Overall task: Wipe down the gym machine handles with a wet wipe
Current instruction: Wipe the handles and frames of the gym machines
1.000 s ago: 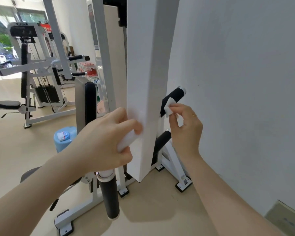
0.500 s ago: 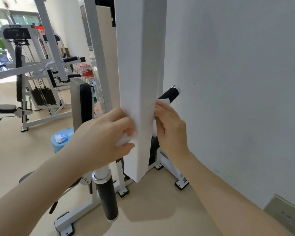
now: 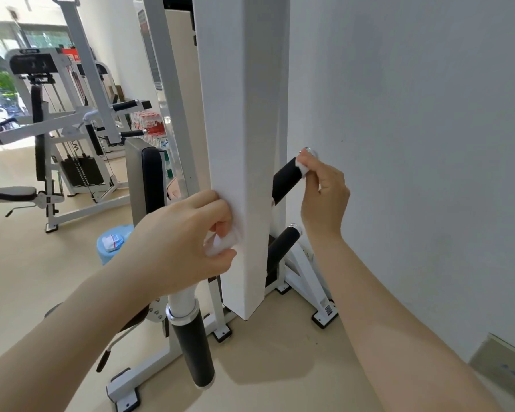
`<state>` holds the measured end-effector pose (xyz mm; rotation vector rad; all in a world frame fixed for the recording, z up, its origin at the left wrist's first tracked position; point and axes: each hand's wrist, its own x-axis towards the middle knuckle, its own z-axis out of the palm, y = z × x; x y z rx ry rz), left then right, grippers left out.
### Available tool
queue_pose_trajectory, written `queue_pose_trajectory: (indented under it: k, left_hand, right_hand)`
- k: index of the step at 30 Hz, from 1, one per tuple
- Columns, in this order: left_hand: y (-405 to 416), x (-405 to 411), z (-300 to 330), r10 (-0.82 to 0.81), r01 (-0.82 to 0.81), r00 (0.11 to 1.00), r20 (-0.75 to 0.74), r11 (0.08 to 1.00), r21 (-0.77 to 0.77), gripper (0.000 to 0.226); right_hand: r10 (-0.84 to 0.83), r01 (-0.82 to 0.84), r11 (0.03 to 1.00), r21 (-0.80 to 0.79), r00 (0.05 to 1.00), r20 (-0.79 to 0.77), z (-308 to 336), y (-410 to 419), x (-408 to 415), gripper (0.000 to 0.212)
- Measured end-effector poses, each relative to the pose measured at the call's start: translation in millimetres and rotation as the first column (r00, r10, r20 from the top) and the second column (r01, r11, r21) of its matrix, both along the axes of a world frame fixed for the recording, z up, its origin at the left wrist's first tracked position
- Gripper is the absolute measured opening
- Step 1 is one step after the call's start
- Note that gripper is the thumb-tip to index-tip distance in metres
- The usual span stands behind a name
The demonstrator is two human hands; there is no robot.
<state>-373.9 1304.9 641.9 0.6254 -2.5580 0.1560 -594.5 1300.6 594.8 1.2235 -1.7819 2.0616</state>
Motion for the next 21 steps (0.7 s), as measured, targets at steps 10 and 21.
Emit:
queue_pose_trajectory:
  k: [10,21]
  left_hand:
    - [0.9,0.4,0.3,-0.019,0.019,1.0,0.019,1.0,0.001,0.031]
    - [7.6,-3.3,-4.7,-0.058,0.059,0.998,-0.031,0.998,0.034,0.024]
  right_hand:
    - [0.056,-0.006,0.989,-0.147,0.939,0.34,3.3,-1.0,0.8,0.019]
    - [0.64,-0.412,0.58,-0.702,-0.303,0.706,-5.1,21.9,25.3,0.017]
